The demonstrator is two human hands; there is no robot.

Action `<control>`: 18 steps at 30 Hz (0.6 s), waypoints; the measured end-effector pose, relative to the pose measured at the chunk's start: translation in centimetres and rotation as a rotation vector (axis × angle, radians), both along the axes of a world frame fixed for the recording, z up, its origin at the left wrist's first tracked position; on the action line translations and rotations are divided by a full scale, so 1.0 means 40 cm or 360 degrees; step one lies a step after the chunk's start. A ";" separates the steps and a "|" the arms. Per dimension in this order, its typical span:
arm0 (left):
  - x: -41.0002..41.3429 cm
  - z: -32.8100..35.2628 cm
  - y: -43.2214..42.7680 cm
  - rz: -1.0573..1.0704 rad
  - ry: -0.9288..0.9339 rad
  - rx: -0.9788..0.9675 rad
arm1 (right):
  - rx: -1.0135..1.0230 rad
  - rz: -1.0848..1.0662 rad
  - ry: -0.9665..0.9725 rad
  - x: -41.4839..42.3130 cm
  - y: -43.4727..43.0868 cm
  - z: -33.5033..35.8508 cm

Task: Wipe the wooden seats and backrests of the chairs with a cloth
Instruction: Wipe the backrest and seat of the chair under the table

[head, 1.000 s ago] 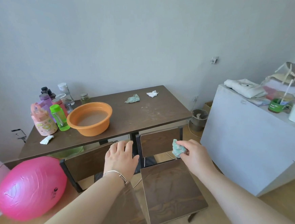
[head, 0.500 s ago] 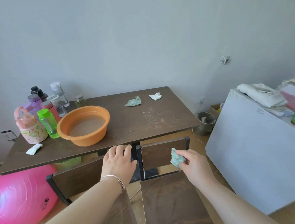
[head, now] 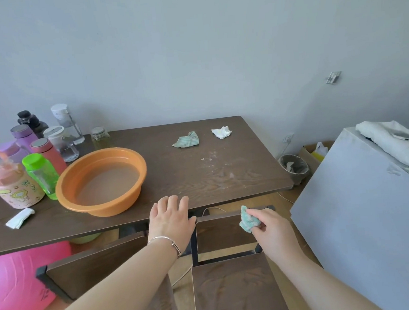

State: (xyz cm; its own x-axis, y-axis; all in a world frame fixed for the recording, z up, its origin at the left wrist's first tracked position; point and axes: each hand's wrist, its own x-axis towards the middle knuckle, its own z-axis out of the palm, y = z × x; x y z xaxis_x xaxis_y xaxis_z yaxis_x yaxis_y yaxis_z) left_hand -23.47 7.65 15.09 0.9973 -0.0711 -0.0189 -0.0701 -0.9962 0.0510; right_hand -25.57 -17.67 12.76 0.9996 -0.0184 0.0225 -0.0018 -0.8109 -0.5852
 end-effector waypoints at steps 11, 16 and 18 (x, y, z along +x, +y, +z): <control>0.316 -0.146 -0.109 0.0284 0.0192 0.0073 | 0.0078 0.0207 0.0086 0.494 0.022 -0.145; 0.415 -0.215 -0.123 0.0322 0.0221 0.0142 | -0.0079 0.0412 0.0220 0.657 0.045 -0.254; 0.425 -0.243 -0.133 0.0298 0.0239 0.0174 | -0.0199 0.0491 0.0260 0.693 0.047 -0.298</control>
